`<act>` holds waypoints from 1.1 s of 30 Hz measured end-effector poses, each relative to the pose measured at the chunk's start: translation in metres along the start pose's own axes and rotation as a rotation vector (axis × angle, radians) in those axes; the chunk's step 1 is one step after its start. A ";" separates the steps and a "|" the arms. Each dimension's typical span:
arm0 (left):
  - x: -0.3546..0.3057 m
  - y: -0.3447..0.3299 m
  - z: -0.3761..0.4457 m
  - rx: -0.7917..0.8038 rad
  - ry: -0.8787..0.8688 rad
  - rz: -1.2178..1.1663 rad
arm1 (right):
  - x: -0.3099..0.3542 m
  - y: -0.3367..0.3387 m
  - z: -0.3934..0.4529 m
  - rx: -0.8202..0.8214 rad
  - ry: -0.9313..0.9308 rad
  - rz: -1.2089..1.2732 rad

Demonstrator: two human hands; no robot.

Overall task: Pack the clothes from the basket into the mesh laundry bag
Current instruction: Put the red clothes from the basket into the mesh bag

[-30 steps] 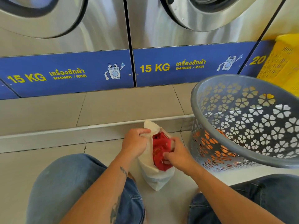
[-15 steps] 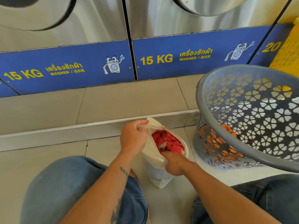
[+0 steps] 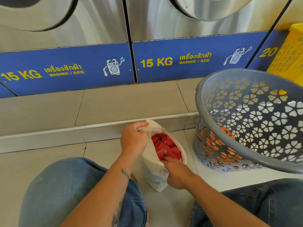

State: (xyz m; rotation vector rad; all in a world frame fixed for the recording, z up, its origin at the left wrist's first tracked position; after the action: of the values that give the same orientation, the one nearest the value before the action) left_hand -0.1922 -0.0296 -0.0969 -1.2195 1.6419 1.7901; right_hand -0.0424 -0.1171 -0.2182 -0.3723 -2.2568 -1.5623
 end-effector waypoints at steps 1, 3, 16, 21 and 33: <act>0.000 0.000 -0.001 0.004 0.004 0.000 | -0.001 -0.004 0.000 0.016 -0.017 0.006; 0.001 0.000 -0.001 0.000 -0.001 0.014 | 0.000 -0.002 0.004 0.054 -0.058 0.027; -0.009 0.003 -0.009 0.025 -0.004 0.007 | 0.013 0.027 0.005 0.142 -0.061 0.016; -0.014 0.005 -0.018 0.021 0.004 0.001 | 0.030 0.106 -0.006 -0.017 -0.021 0.099; -0.040 -0.010 -0.036 -0.001 -0.087 0.003 | -0.029 0.289 -0.049 -0.499 -0.038 0.243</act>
State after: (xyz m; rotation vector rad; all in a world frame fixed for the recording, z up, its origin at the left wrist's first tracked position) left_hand -0.1514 -0.0520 -0.0675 -1.1238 1.5954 1.8196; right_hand 0.1115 -0.0615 0.0270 -0.7813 -1.7391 -1.9764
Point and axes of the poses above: each hand's wrist, its own z-axis towards the middle knuckle, its own y-axis out of the back of the hand, x = y × z, the point moved 7 cm from there along z, towards the middle knuckle, and after that the axes turned 14 degrees about -x, right-handed, at the moved point
